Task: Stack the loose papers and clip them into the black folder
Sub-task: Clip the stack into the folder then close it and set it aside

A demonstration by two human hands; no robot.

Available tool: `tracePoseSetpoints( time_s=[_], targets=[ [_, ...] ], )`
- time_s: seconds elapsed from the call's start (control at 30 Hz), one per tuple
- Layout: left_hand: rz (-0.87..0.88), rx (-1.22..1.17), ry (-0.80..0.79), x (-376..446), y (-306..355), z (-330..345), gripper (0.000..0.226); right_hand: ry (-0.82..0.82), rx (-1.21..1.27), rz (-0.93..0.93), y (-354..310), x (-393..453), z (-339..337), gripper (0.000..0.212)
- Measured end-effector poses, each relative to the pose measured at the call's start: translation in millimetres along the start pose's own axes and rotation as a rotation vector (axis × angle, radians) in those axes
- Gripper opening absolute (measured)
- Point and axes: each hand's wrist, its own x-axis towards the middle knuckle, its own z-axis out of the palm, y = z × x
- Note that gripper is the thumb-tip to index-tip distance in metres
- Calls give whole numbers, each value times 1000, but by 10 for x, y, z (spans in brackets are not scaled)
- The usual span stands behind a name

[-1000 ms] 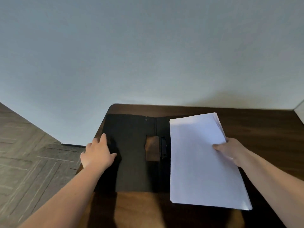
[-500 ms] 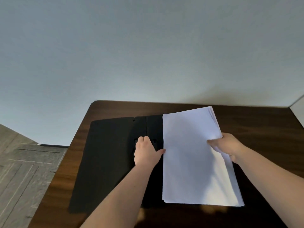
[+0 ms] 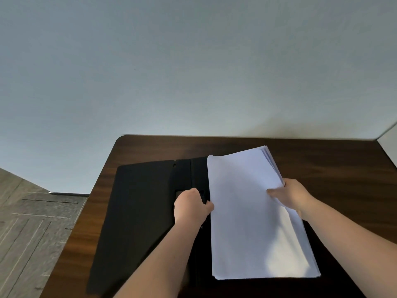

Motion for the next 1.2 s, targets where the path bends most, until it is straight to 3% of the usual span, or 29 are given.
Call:
tracePoseSetpoints(
  time_s=[0.53,0.83,1.03,1.2],
  targets=[
    [175,-124,-39,-56,-282,-33,20,-47,-155,-69,61,-46,116,12],
    [182,-144,-28,-54,-315,-16,29,-12,-95,-67,78,-41,199,5],
    [177,-143,-19,-30,-329,-7,29,-40,-16,-53,29,-32,200,8],
    [179,-119,-9,-6,-319,9,30,-72,-19,-7,26,-7,189,23]
  ],
)
